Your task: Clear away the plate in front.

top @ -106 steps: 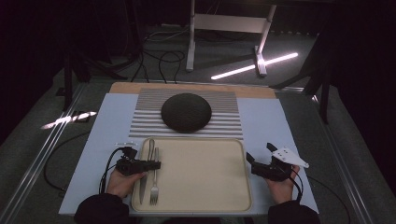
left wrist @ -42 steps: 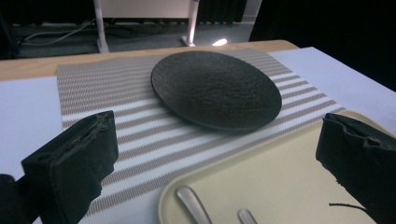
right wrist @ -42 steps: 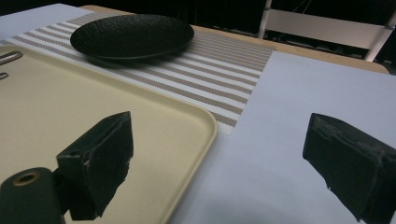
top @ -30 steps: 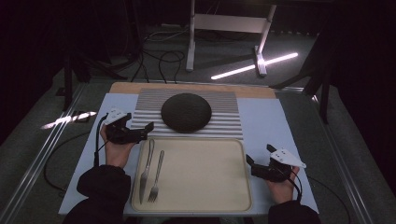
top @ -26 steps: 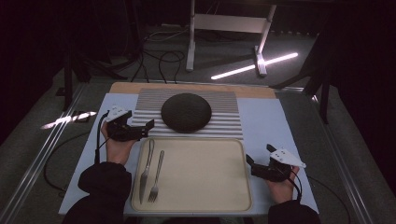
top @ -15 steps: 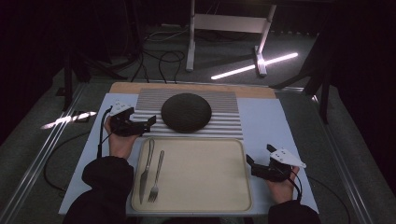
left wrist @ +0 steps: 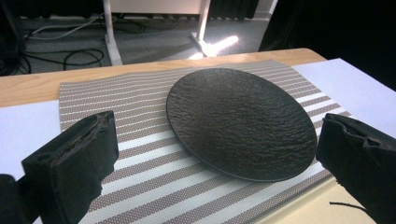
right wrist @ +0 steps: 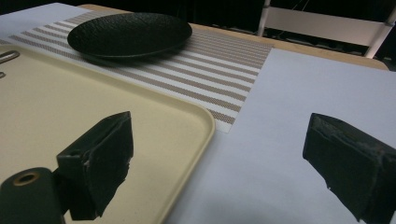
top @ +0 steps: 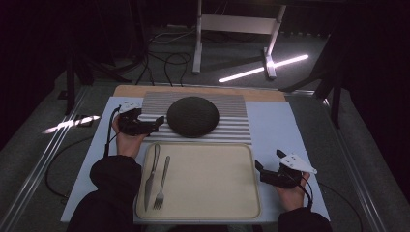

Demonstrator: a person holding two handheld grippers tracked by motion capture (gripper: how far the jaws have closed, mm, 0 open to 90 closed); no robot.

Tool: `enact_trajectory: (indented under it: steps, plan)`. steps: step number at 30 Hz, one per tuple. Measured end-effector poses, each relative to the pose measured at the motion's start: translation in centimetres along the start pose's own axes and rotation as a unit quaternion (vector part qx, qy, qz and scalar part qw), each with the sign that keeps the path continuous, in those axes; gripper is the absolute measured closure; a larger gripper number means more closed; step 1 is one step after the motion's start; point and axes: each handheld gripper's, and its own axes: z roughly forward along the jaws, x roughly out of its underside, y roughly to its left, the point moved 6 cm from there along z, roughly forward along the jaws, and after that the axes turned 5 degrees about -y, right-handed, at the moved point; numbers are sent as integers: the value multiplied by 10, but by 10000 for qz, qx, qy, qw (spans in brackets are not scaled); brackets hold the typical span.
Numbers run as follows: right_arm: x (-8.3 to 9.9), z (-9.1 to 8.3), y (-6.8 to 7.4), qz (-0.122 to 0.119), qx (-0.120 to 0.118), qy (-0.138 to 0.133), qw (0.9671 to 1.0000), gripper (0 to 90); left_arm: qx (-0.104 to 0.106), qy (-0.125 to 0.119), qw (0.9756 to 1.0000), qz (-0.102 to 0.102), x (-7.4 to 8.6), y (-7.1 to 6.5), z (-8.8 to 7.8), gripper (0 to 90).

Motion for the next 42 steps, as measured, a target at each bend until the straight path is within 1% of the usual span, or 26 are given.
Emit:
enact_trajectory:
  steps: [2,3,5,6,7,8,9,12,17,23,29,30,34,37,40,41,42]
  plan:
    - [0,0,0,-7,-9,-3,10000,87,-13,34,10000,7,0,1,2,0]
    - [0,1,0,-4,-12,-2,10000,87,-12,93,10000,5,1,2,7,0]
    - [0,1,0,-6,-13,-1,10000,87,-15,112,9999,1,1,2,10,0]
    - [0,1,0,-14,-15,5,10000,87,-6,158,9999,-20,1,3,15,0]
    - [0,1,0,-14,-15,5,10000,87,-6,158,9999,-20,1,3,15,0]
    - [0,1,0,-9,-12,2,10000,87,-15,201,9998,-66,1,4,20,0]
    - [0,1,0,-13,-11,2,10000,87,-15,201,9998,-66,1,4,20,0]
    - [0,1,0,-18,-3,-2,10000,87,-46,265,9995,-145,3,7,27,0]
    - [0,1,0,-28,-16,-2,10000,87,-136,346,9992,-139,4,11,33,0]
    - [0,2,1,-35,-26,9,10000,87,-230,314,9991,-149,3,15,37,0]
    - [0,2,1,-24,-29,4,10000,87,-227,338,9990,-172,3,18,42,0]
    - [0,2,1,-26,-31,1,10000,87,-209,347,9990,-205,3,18,45,0]
    - [0,2,1,-20,-29,5,10000,87,-211,477,9985,-149,4,19,51,0]
    - [0,2,1,-25,-33,0,10000,87,-232,518,9983,-113,4,19,54,1]
    - [0,2,1,-17,-37,-2,10000,87,-249,649,9976,-44,4,18,60,8]
    - [0,2,1,-9,-40,-1,10000,87,-230,758,9969,-32,6,17,63,17]
    - [0,2,1,-9,-40,-1,10000,87,-230,758,9969,-32,6,17,63,23]
